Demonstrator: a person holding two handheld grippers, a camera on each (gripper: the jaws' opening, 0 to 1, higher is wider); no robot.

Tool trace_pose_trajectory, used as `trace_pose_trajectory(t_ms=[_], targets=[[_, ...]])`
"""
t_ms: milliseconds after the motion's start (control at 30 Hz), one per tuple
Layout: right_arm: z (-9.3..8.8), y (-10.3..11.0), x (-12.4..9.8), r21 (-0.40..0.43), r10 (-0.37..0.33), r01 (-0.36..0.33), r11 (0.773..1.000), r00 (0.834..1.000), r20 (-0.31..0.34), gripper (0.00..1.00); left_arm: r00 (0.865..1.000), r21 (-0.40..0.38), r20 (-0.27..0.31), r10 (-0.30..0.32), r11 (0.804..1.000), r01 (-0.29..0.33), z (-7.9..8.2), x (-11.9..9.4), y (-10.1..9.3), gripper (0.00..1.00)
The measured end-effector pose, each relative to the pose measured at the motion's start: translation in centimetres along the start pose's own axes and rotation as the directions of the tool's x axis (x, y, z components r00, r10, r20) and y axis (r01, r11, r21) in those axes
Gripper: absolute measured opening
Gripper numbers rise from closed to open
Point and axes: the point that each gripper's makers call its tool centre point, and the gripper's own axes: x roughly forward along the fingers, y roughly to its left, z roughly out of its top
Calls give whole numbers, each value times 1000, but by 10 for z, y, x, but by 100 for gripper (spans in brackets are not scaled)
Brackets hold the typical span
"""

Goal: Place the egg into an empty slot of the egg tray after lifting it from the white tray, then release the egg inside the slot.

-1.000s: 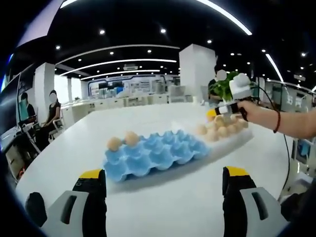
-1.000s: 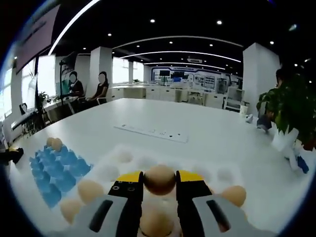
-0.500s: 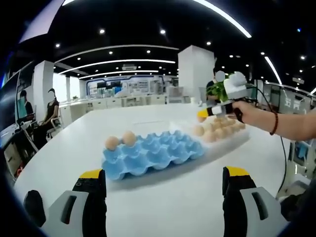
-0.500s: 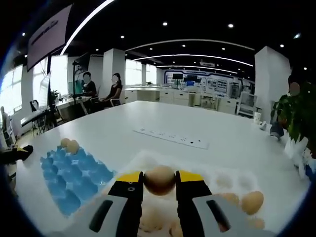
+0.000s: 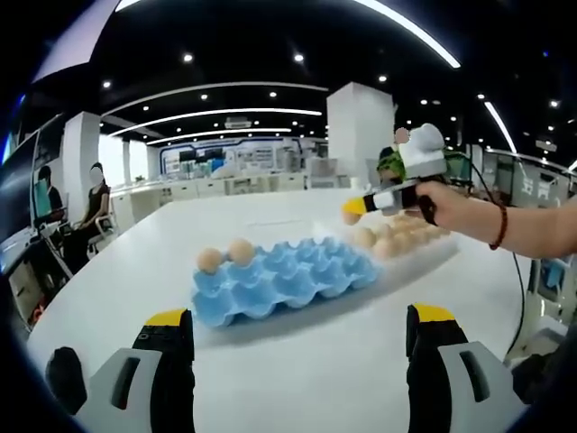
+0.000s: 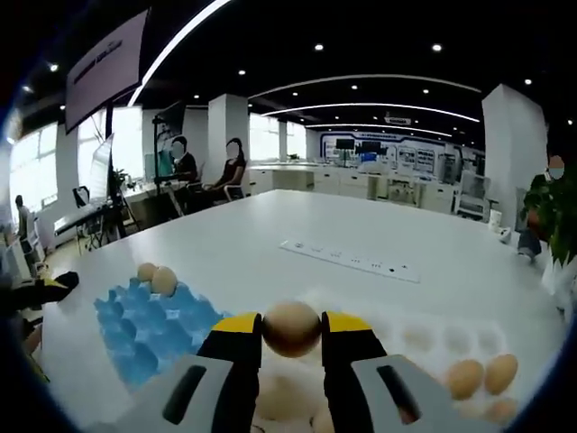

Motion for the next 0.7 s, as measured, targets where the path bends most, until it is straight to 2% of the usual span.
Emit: trace_pose_trajectory(t_ms=[300,533,700], targets=[[6,25,11,-13,52,-52,999,999,10,27,1000,0,-9,1,1000,-1,-3,-2,1,100],[11,41,17,-39,81,-80,996,997,10,27,1000,10,-12,6,1000,-6,-2,0,13,100],[14,51,18,-50,101,-101,994,995,11,27,1000,8,-14,9,1000,-9,-3,0,13,100]])
